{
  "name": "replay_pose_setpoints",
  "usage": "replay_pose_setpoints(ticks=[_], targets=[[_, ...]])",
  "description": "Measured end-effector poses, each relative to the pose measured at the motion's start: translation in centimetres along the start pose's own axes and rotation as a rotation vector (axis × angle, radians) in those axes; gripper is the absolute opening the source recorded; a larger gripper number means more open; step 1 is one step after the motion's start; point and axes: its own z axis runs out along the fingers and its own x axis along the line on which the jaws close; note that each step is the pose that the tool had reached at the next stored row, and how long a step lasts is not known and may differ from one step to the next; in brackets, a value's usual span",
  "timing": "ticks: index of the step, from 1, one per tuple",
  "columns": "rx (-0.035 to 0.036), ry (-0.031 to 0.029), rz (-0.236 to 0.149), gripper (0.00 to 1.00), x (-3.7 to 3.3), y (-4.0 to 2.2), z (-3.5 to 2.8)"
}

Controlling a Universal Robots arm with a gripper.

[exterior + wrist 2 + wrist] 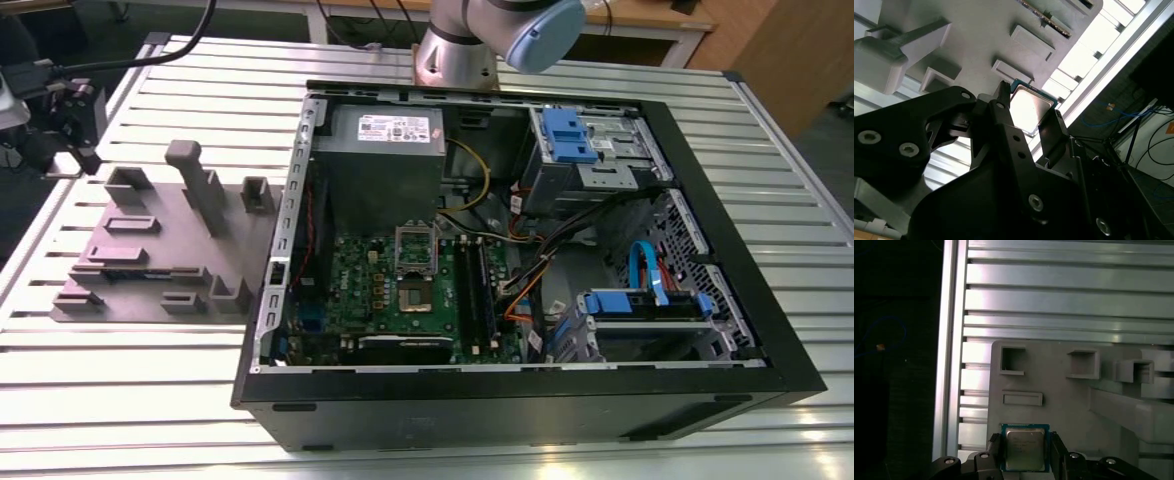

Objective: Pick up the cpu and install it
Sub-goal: 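Pick up the cpu and move it towards the insertion slot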

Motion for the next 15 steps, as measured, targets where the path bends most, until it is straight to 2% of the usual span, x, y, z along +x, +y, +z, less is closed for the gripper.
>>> replay_pose_setpoints(ticks=[15], targets=[[-0.0001, -0.0002, 0.000, 0.47, 0.01, 0.03, -0.63]])
